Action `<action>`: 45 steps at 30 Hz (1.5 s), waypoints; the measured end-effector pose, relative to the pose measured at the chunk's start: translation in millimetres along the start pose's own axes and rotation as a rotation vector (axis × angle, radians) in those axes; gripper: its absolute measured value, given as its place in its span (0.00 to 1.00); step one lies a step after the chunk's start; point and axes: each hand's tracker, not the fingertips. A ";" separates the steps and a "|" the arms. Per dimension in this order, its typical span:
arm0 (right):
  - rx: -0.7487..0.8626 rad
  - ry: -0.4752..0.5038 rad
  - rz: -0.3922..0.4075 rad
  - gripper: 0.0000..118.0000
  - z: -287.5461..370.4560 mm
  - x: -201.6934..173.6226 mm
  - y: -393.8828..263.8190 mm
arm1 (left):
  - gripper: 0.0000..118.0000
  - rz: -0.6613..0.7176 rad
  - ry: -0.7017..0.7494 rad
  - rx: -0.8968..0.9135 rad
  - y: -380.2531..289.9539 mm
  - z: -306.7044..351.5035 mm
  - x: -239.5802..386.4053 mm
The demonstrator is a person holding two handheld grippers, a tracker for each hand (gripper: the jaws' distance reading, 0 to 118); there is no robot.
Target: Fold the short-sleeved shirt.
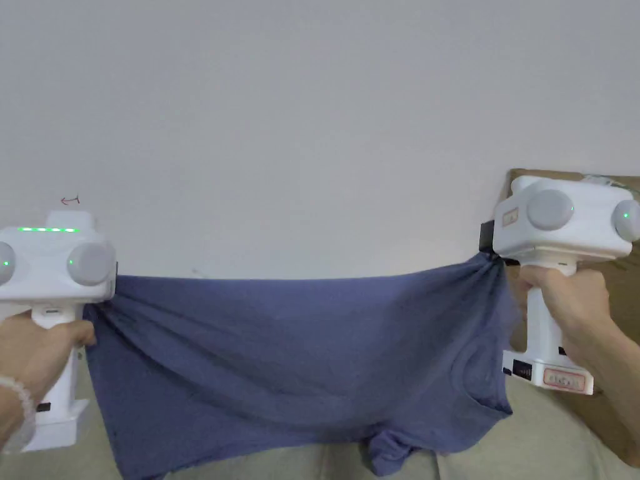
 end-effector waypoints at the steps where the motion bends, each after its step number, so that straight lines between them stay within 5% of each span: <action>1: -0.054 -0.010 -0.005 0.05 -22.0 1.8 -22.2 | 0.05 -0.020 -0.004 -0.048 -23.1 -17.3 7.2; 9: -0.425 -0.061 0.016 0.05 -139.8 11.4 -191.8 | 0.05 -0.110 -0.003 -0.373 -186.8 -120.3 41.1; 14: -0.512 -0.068 0.048 0.05 -159.1 27.3 -252.7 | 0.05 -0.103 -0.017 -0.448 -246.7 -118.4 28.2; 21: -0.449 0.005 -0.061 0.05 -77.9 60.0 -277.5 | 0.05 -0.034 -0.063 -0.410 -270.6 -36.3 -3.3; 28: -0.458 -0.006 0.053 0.05 60.6 77.4 -354.9 | 0.05 -0.114 -0.070 -0.350 -332.5 93.3 -33.4; 33: -0.480 -0.003 0.014 0.05 152.9 106.7 -415.0 | 0.05 -0.143 -0.078 -0.370 -375.9 169.8 -83.9; 38: -0.535 0.018 -0.076 0.05 225.8 134.6 -463.5 | 0.05 -0.010 -0.123 -0.399 -407.9 233.9 -124.9; 45: -0.499 -0.006 -0.037 0.05 260.8 132.0 -469.3 | 0.05 -0.126 -0.103 -0.411 -436.0 266.4 -119.3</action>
